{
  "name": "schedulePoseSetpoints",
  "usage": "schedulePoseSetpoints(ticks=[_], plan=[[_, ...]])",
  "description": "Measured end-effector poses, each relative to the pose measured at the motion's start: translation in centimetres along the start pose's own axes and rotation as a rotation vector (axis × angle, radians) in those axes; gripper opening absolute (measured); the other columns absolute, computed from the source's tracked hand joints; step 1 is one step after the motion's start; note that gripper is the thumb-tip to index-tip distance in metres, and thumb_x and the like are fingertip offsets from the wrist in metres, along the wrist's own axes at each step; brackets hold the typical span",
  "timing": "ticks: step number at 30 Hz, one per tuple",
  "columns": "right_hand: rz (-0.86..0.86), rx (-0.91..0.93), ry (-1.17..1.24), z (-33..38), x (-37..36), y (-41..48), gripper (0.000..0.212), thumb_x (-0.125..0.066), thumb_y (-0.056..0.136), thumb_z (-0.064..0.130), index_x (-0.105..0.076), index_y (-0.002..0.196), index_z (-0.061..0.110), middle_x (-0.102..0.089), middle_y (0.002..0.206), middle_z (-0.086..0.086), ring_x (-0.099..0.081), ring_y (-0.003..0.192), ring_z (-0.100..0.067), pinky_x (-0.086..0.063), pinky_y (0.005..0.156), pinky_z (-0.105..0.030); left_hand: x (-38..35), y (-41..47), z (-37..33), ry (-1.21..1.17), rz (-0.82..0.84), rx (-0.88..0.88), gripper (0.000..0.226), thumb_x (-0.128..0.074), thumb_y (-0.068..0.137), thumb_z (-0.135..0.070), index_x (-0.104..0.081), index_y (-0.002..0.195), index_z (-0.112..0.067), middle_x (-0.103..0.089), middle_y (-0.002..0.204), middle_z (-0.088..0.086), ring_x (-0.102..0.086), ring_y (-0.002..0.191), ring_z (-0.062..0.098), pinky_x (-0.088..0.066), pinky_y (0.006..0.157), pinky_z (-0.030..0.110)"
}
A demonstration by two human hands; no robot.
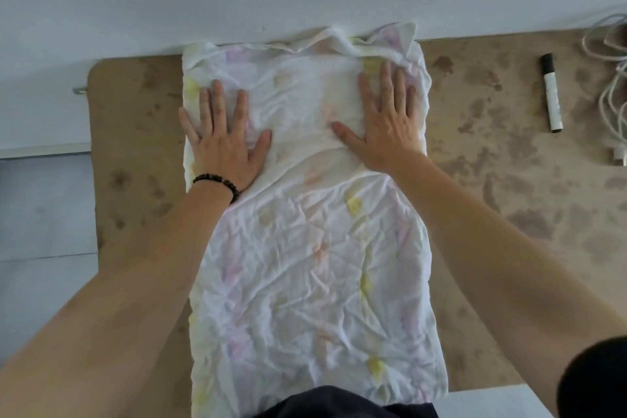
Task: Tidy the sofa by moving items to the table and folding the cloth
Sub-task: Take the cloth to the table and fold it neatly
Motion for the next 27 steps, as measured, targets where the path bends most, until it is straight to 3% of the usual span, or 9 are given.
schedulePoseSetpoints(ticks=[3, 6, 8, 10, 12, 16, 19, 24, 27], plan=[[0.047, 0.06, 0.023, 0.5, -1.0, -4.0, 0.09, -0.021, 0.087, 0.082, -0.007, 0.159, 0.03, 0.006, 0.165, -0.015, 0.005, 0.152, -0.035, -0.004, 0.121, -0.055, -0.9, -4.0, 0.3, -0.007, 0.025, -0.015, 0.074, -0.02, 0.095, -0.066, -0.01, 0.155, -0.025, -0.002, 0.162, 0.013, -0.001, 0.149, 0.032, -0.006, 0.115, 0.063], [0.025, 0.082, 0.008, 0.4, -1.2, -6.5, 0.086, -0.027, 0.088, 0.079, -0.023, 0.157, 0.027, -0.012, 0.164, -0.018, -0.011, 0.151, -0.037, -0.012, 0.12, -0.053, -1.0, -6.1, 0.8, -0.001, 0.037, -0.015, 0.075, -0.023, 0.093, -0.067, -0.017, 0.154, -0.023, -0.006, 0.162, 0.016, -0.005, 0.148, 0.035, -0.007, 0.114, 0.064], [-0.113, 0.064, 0.056, 0.3, 0.2, -5.8, 0.076, -0.033, 0.092, 0.073, -0.042, 0.148, 0.022, -0.033, 0.156, -0.018, -0.032, 0.142, -0.037, -0.026, 0.114, -0.05, -0.2, -5.2, 1.0, -0.014, -0.016, -0.016, 0.075, -0.026, 0.093, -0.067, -0.022, 0.152, -0.021, -0.011, 0.16, 0.018, -0.01, 0.147, 0.037, -0.007, 0.113, 0.064], [-0.309, 0.031, 0.06, -0.1, 2.2, -3.6, 0.063, -0.035, 0.098, 0.063, -0.049, 0.141, 0.018, -0.041, 0.15, -0.018, -0.042, 0.134, -0.038, -0.034, 0.106, -0.048, 0.9, -3.1, 0.5, -0.005, -0.084, -0.055, 0.072, -0.025, 0.095, -0.065, -0.025, 0.15, -0.018, -0.015, 0.159, 0.017, -0.013, 0.146, 0.036, -0.009, 0.113, 0.063], [-0.294, 0.043, 0.042, -0.4, 3.1, -0.1, 0.062, -0.032, 0.1, 0.06, -0.044, 0.145, 0.02, -0.034, 0.155, -0.018, -0.034, 0.14, -0.039, -0.03, 0.11, -0.051, 1.6, 0.1, 0.0, 0.014, -0.053, -0.081, 0.072, -0.02, 0.096, -0.066, -0.024, 0.151, -0.02, -0.015, 0.16, 0.015, -0.012, 0.148, 0.034, -0.007, 0.113, 0.065], [0.019, -0.035, 0.002, -3.0, 1.1, 5.1, 0.084, -0.014, 0.087, 0.083, -0.013, 0.157, 0.035, -0.006, 0.166, -0.008, 0.001, 0.152, -0.035, 0.001, 0.119, -0.06, 0.5, 5.4, 1.1, 0.067, 0.133, 0.045, 0.083, 0.0, 0.086, -0.078, -0.001, 0.154, -0.032, 0.006, 0.163, 0.008, 0.005, 0.149, 0.034, 0.001, 0.113, 0.067], [-0.06, -0.053, 0.021, -3.3, 0.9, 5.1, 0.084, -0.017, 0.088, 0.082, -0.018, 0.156, 0.033, -0.013, 0.163, -0.014, 0.0, 0.151, -0.036, 0.002, 0.119, -0.06, 0.6, 6.1, 1.5, 0.077, 0.103, 0.032, 0.081, -0.002, 0.087, -0.078, -0.003, 0.153, -0.031, 0.004, 0.162, 0.011, 0.004, 0.148, 0.035, 0.001, 0.114, 0.065], [-0.341, -0.044, 0.039, -1.1, 3.2, -0.2, 0.06, -0.028, 0.103, 0.053, -0.034, 0.152, 0.018, -0.021, 0.161, -0.018, -0.013, 0.149, -0.043, -0.006, 0.119, -0.06, 2.9, 1.4, -0.4, -0.041, -0.133, 0.025, 0.063, -0.022, 0.099, -0.058, -0.025, 0.15, -0.022, -0.018, 0.159, 0.017, -0.012, 0.147, 0.038, -0.006, 0.113, 0.066], [-0.22, 0.06, 0.014, 0.7, 1.4, -3.9, 0.066, -0.024, 0.1, 0.065, -0.029, 0.154, 0.028, -0.015, 0.164, -0.015, -0.007, 0.151, -0.04, -0.004, 0.121, -0.056, 0.7, -3.0, -1.1, -0.097, 0.025, 0.045, 0.071, -0.013, 0.093, -0.072, -0.012, 0.153, -0.033, -0.006, 0.162, 0.012, 0.0, 0.148, 0.035, 0.005, 0.112, 0.065]])
Point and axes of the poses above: each hand's wrist, its own y-axis towards the middle knuckle, its own x-axis out of the back of the hand, z = x × y, the point moved 6 cm from there along y, towards the middle knuckle
